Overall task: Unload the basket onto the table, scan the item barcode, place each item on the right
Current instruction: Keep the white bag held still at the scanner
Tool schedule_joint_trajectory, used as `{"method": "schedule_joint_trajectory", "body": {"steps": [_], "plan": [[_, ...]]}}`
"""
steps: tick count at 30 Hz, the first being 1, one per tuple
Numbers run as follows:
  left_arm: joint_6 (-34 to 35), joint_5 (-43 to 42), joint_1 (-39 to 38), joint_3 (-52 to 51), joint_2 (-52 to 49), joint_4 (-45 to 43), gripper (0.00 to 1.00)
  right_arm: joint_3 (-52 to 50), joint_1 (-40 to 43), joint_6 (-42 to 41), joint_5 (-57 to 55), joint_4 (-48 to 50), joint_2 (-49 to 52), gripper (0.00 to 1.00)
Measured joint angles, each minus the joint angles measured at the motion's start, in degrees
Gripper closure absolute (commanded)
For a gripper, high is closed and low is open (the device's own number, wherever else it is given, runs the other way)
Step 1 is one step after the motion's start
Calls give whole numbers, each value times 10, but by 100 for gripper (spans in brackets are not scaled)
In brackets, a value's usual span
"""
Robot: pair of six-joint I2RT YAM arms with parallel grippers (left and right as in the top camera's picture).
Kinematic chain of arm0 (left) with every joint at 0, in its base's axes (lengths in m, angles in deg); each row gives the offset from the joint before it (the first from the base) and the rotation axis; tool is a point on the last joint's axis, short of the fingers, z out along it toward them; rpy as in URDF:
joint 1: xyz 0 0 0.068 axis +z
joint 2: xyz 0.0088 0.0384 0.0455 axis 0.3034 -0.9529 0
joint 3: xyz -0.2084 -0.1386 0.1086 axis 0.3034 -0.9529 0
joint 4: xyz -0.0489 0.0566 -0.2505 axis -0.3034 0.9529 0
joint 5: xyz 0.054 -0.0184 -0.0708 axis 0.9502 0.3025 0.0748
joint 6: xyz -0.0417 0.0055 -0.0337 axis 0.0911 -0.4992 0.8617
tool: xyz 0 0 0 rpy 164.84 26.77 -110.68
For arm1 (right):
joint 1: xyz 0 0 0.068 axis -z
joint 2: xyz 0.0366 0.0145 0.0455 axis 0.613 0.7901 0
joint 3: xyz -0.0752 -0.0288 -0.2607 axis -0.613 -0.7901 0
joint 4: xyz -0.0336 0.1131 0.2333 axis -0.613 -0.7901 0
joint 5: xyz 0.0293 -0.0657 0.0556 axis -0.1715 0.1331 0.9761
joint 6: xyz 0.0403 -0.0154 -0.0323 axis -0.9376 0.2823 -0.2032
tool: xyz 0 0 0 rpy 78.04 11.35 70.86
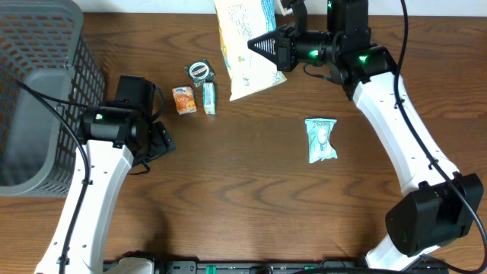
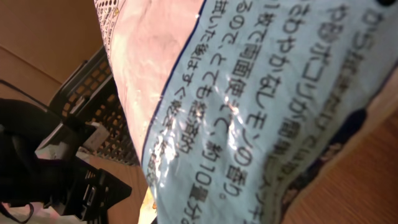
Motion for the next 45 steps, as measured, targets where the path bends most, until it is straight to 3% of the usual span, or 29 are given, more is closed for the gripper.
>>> {"method": "schedule_joint_trajectory", "body": {"steps": [45], "plan": [[0,0,0,0,0,0,3,0,0,0,-35,-16,0,99]]}}
